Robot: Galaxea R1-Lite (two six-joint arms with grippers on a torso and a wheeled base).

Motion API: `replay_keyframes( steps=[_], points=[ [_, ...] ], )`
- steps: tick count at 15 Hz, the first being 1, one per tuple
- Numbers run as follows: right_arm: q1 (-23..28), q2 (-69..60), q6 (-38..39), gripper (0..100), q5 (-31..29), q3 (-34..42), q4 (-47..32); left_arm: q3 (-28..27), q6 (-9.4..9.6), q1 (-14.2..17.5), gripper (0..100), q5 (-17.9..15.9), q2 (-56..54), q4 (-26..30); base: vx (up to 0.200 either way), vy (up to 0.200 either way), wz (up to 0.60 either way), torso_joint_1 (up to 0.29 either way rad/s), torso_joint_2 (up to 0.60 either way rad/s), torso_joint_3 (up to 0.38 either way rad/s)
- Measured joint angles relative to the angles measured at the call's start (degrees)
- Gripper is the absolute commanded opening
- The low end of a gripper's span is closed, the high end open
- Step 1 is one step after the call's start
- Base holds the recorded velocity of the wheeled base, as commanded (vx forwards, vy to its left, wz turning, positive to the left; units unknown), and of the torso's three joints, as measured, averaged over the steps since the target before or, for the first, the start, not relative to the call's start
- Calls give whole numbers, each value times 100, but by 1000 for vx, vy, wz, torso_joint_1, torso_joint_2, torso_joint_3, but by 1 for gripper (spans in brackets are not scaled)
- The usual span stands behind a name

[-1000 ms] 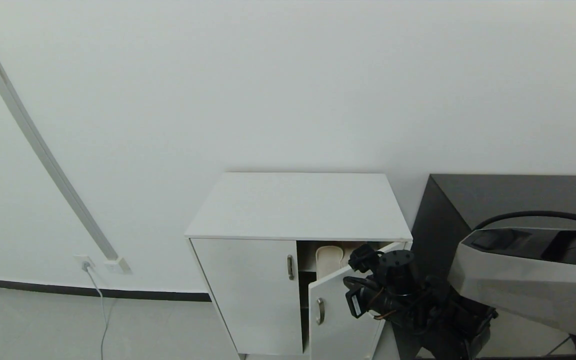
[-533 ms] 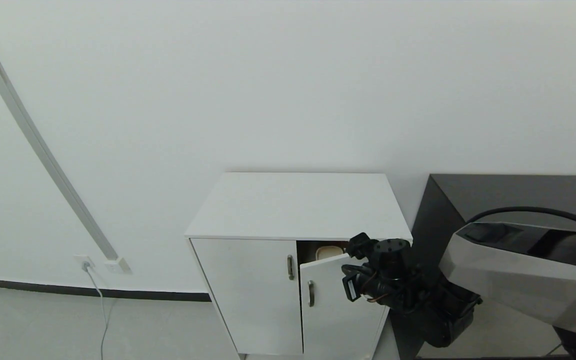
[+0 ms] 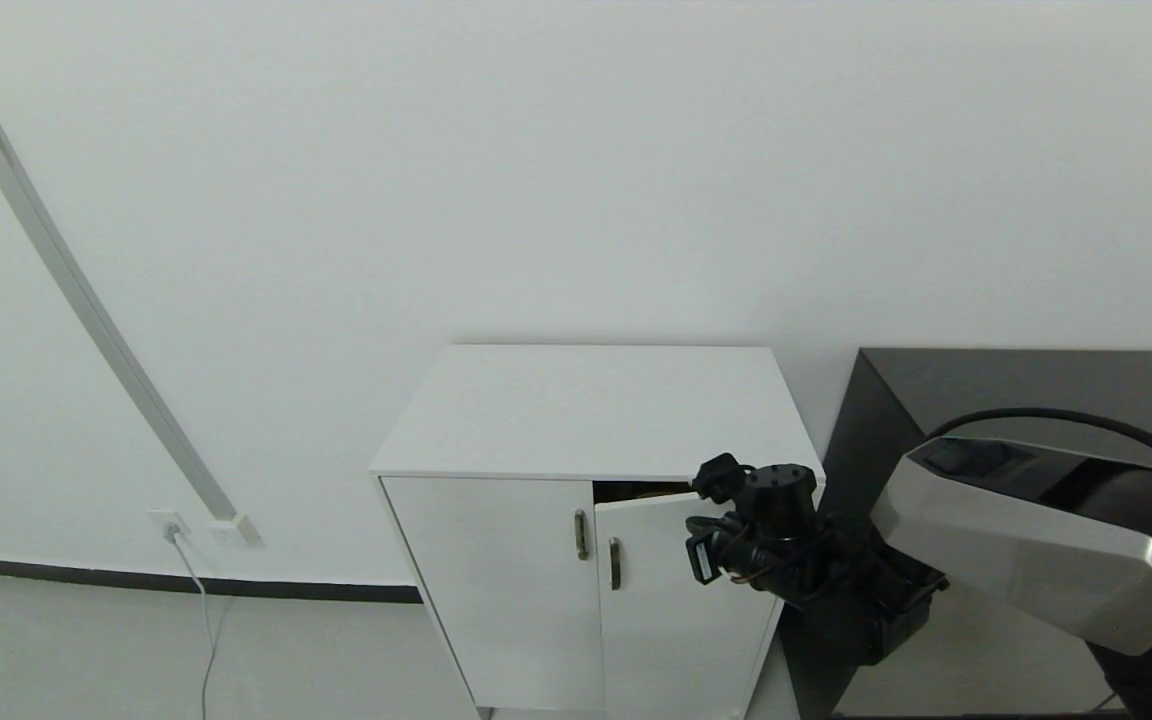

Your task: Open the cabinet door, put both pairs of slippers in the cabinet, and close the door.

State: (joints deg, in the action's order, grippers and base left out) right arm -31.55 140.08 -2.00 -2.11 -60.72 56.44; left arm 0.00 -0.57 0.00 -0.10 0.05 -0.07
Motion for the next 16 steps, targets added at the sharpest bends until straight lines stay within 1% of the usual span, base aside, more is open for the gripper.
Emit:
replay_keyframes(
  steps=[8, 16],
  points=[
    [112, 85, -7, 0, 1, -518, -386, 0, -2, 0, 0, 0, 0, 0, 0, 0, 0, 0, 0, 0],
    [143, 93, -10, 0, 0, -581, -384, 0, -5, 0, 0, 0, 0, 0, 0, 0, 0, 0, 0, 0]
  ],
)
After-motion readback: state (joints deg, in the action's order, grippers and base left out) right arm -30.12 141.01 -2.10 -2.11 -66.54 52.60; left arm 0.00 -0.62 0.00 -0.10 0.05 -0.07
